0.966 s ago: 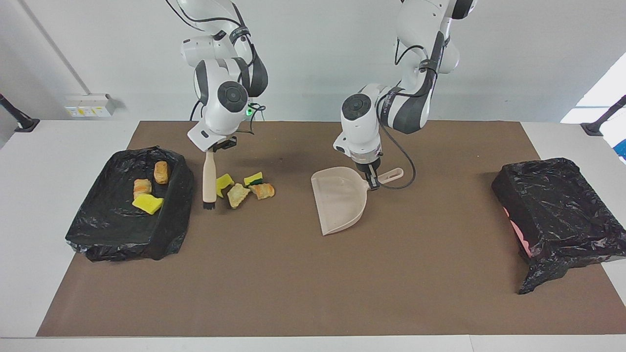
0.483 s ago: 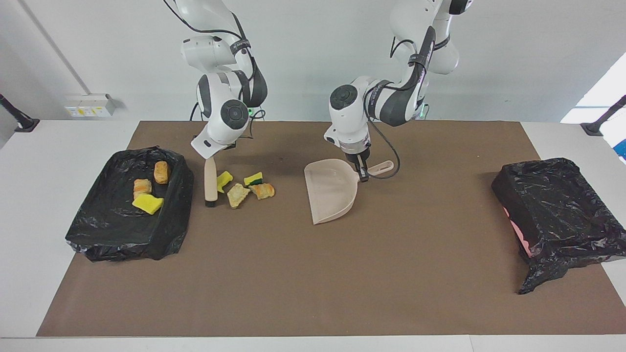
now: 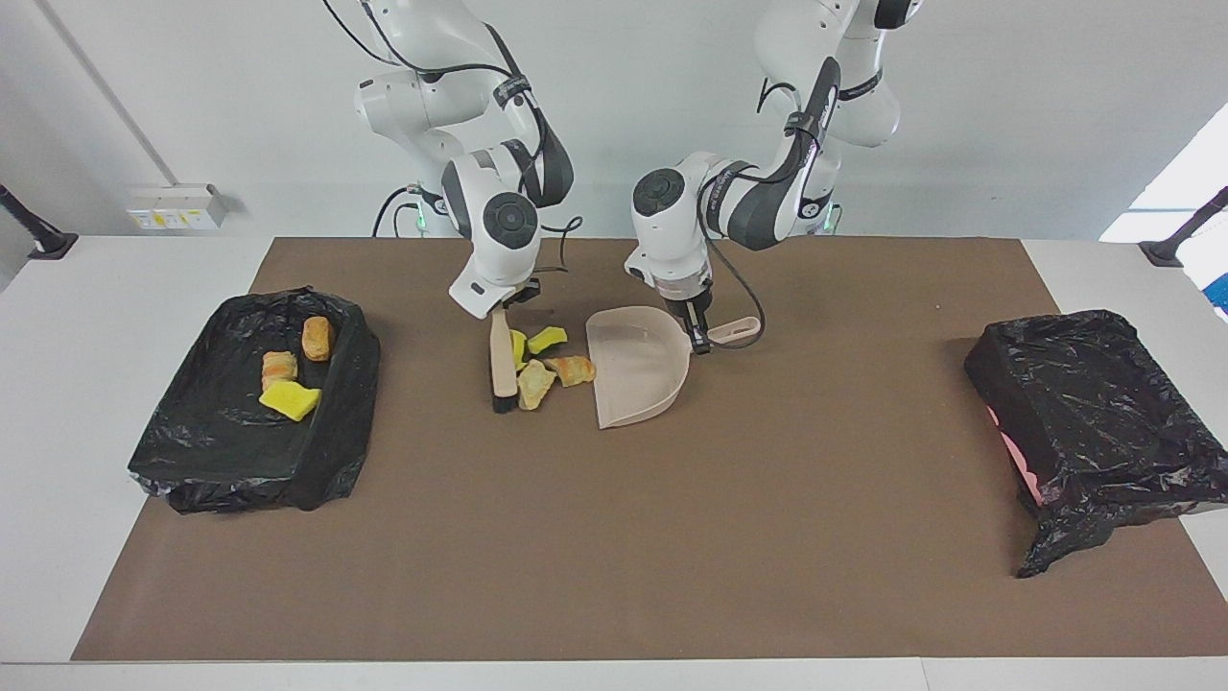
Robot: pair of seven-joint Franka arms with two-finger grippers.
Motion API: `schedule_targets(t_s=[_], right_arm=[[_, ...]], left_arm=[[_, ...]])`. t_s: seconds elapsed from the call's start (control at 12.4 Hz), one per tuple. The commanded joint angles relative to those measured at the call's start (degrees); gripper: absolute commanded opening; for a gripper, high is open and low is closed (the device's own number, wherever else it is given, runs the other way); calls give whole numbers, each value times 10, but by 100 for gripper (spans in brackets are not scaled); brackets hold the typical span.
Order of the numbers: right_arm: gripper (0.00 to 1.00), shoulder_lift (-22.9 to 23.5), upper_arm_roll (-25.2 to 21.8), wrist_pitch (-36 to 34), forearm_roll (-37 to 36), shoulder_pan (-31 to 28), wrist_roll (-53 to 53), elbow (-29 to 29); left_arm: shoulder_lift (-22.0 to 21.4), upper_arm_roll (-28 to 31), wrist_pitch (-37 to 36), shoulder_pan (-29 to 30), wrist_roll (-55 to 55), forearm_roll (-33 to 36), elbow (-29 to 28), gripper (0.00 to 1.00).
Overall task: Sweep and dump trash in bin
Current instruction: 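Sweep the remaining scraps into the dustpan with the right gripper's brush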
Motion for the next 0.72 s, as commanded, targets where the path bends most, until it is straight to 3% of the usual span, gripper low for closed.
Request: schedule_targets(t_s=[0.0, 0.16, 0.4, 0.64], right_arm=[[0, 26, 3, 51, 92, 25, 0, 24], [0, 36, 4, 87, 181, 34, -8, 36], [0, 43, 4, 63, 293, 44, -48, 72], [0, -12, -5, -32, 285, -4, -86, 87]], left_arm=[[-2, 9, 14, -6, 1, 6, -16, 0], [-1, 9, 15, 1, 1, 7, -16, 0], [2, 9, 28, 22, 5, 7, -16, 0], [3, 9, 40, 51, 35, 7, -15, 0]])
